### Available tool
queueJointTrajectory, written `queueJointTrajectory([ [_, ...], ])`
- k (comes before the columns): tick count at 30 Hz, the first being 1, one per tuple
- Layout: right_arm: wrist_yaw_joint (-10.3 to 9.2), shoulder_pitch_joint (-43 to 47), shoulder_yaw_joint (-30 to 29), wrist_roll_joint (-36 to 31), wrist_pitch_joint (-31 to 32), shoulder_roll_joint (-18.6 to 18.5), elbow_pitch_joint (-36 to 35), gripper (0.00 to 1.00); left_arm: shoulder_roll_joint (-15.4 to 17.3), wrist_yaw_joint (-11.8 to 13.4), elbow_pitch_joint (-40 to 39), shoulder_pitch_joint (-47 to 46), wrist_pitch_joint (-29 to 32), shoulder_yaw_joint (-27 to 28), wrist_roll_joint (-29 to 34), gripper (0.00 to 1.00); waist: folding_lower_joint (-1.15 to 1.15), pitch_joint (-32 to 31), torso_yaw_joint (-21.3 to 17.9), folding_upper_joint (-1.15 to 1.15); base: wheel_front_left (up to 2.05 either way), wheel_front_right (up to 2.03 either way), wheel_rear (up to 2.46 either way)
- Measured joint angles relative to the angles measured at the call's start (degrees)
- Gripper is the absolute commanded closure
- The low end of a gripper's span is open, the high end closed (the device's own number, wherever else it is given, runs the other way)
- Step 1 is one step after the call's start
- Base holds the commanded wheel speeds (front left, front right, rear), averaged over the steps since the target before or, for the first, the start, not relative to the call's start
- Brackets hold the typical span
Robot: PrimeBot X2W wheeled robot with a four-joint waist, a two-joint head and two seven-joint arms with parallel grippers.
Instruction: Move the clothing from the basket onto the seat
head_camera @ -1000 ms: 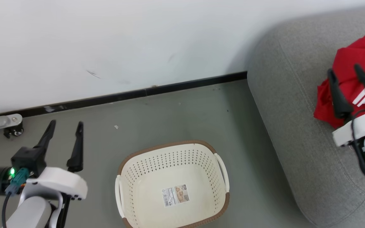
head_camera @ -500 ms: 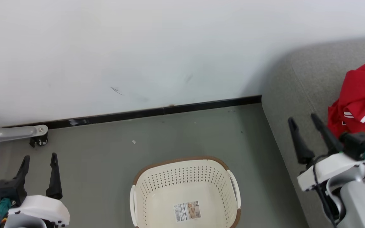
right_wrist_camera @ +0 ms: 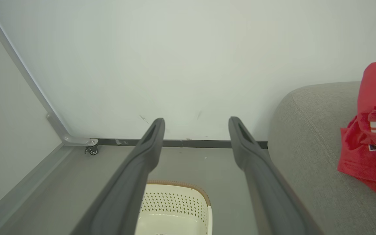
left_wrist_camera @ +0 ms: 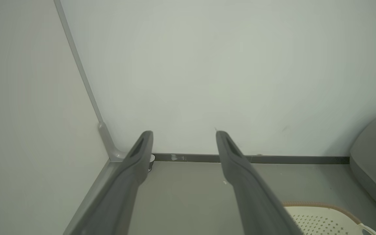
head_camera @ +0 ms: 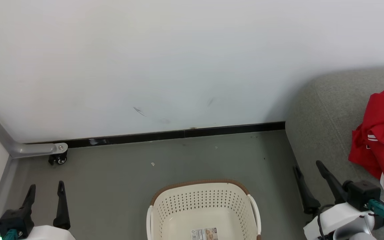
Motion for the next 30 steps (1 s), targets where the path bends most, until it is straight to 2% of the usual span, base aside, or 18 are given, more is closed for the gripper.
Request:
queueJointTrajectory([
  [8, 0.0, 5.2, -2.0, -0.8, 0.0, 1.0, -2.7, 0.0, -0.6, 0.0, -0.5, 2.8, 0.0, 0.2, 0.6, 0.0, 0.0, -1.8, 0.7, 0.0, 0.0, 0.0, 0.0],
  [30, 0.0, 9.8, -1.8, -0.5, 0.0, 1.4, -8.0, 0.0, -0.8, -0.7, -2.3, 4.4, 0.0, 0.6, 2.4, 0.0, 0.0, -2.1, 0.7, 0.0, 0.0, 0.0, 0.0],
])
